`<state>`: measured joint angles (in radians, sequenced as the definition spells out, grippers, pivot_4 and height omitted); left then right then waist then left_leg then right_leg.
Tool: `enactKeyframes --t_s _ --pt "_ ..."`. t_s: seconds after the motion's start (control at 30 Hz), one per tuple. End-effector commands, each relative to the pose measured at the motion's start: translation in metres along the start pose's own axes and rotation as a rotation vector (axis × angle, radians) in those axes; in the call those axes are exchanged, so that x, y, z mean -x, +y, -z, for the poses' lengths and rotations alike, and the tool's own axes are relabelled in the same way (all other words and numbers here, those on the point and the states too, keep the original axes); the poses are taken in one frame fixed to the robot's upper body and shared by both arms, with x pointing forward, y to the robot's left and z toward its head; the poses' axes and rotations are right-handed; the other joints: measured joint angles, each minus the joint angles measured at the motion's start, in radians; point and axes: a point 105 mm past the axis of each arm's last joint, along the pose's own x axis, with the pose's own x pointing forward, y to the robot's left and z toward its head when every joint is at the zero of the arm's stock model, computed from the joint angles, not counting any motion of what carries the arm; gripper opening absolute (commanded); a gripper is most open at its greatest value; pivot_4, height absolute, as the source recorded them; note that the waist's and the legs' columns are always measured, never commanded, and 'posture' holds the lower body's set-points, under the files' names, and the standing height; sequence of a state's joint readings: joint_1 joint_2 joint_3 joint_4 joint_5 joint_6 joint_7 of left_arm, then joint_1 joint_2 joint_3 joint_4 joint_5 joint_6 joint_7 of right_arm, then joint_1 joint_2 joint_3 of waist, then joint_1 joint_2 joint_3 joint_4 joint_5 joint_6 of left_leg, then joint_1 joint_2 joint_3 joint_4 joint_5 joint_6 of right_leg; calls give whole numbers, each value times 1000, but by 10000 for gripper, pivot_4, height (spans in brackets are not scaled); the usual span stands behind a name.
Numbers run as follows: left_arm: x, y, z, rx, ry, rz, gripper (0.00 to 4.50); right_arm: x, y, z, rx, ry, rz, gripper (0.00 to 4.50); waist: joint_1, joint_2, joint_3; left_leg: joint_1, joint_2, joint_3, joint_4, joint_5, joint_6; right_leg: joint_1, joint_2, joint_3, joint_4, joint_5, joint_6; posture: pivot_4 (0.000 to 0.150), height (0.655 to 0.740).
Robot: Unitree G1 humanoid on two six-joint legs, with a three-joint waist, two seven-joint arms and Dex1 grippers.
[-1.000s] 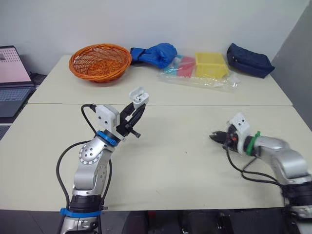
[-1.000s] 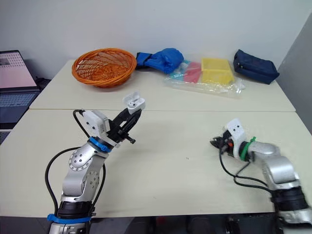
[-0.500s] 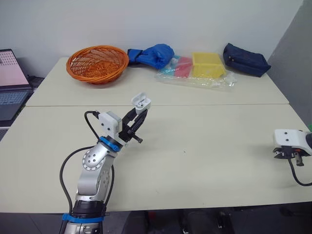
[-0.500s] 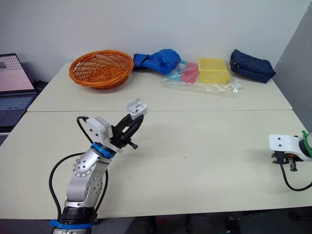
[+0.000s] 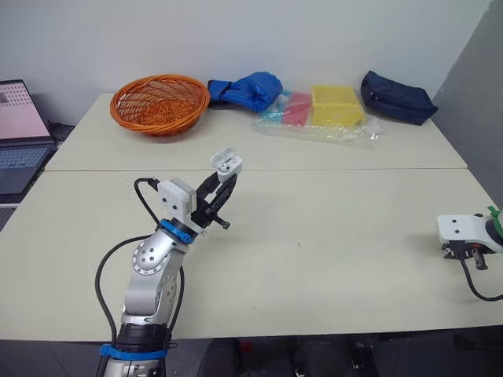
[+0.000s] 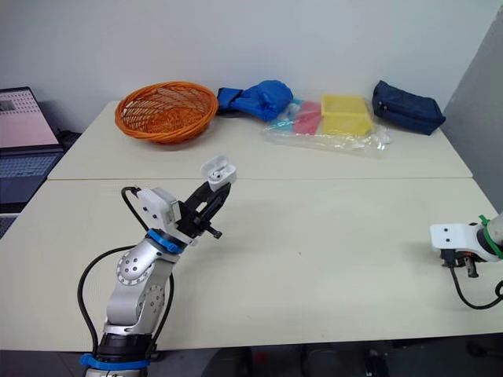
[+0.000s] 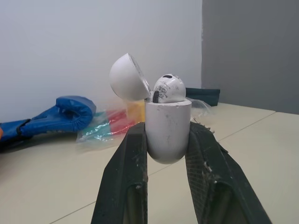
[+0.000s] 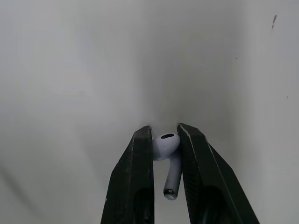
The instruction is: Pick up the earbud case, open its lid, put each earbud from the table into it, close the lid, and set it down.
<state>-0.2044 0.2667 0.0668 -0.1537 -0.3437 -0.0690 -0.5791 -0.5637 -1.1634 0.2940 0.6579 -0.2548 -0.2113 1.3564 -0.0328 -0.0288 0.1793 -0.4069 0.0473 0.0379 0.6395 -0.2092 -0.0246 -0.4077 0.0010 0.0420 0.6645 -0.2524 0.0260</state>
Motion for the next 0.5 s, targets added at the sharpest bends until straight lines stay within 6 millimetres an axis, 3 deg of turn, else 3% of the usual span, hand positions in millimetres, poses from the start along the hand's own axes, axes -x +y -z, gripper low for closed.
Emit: enactKeyframes --t_s 0.03,0.27,0.43,0.5 --pt "-2 -2 -13 -28 -39 11 7322 3 -4 -11 13 -64 11 4083 0 0 0 2 0 0 0 0 0 2 0 0 0 0 0 1500 7400" --pt "-4 -3 -14 -25 -43 15 7322 0 -5 -14 5 -80 11 4083 0 0 0 5 0 1 0 0 0 4 0 3 1 -2 -4 1500 7400" --pt "-4 -1 -14 -28 -40 15 7322 -3 -2 -9 4 -63 8 21384 2 0 0 5 0 2 0 0 0 4 0 2 0 1 0 1500 7400" --pt "-4 0 -15 -29 -40 14 7322 -3 -3 -9 1 -66 13 21384 2 0 0 5 0 2 0 0 0 4 0 2 0 1 0 1500 7400"
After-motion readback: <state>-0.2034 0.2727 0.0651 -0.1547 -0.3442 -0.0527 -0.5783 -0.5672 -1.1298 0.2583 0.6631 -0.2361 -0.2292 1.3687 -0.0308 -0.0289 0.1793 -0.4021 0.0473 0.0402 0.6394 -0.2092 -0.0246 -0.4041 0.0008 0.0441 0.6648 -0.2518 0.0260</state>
